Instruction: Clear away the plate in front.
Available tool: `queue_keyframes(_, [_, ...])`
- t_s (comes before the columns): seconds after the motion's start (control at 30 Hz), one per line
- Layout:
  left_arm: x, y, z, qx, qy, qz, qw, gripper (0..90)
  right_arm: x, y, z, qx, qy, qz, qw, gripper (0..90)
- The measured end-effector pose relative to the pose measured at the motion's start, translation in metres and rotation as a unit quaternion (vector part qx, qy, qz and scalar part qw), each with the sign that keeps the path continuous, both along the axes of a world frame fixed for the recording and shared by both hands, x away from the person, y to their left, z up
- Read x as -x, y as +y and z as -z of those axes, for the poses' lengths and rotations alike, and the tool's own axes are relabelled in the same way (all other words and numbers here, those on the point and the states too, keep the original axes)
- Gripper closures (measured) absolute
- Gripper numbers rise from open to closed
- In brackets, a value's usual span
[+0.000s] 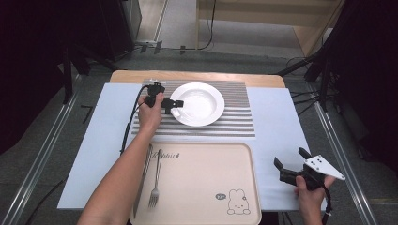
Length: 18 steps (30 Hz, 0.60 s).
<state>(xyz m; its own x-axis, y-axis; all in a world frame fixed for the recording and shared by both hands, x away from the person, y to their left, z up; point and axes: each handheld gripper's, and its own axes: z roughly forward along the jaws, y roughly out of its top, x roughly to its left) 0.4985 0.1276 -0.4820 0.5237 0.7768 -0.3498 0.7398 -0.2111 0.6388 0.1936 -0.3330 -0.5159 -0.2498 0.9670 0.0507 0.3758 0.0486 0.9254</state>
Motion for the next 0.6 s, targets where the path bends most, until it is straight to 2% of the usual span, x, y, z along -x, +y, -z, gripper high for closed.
queue_keyframes(0.13, [-0.003, -0.002, 0.006, 0.002, 0.015, -0.002, 0.9999, 23.3, 0.0, 0.0, 0.0, 0.0, 0.0, 0.0, 1.0, 0.0])
queue_keyframes(0.27, [-0.004, -0.004, 0.009, 0.005, 0.027, -0.006, 0.9996, 27.7, 0.0, 0.0, 0.0, 0.0, 0.0, -0.001, 1.0, 0.0])
queue_keyframes(0.4, [-0.005, -0.007, 0.013, 0.016, 0.037, -0.006, 0.9992, 27.7, -0.001, 0.0, 0.0, 0.0, 0.001, -0.001, 1.0, 0.0])
queue_keyframes(0.53, [-0.006, -0.009, 0.016, 0.042, 0.044, -0.002, 0.9981, 27.6, -0.001, 0.0, 0.0, 0.001, 0.001, 0.003, 1.0, 0.0])
queue_keyframes(0.6, [-0.006, -0.011, 0.016, 0.043, 0.044, -0.005, 0.9981, 27.5, -0.001, 0.0, 0.0, 0.001, 0.002, 0.004, 1.0, 0.0])
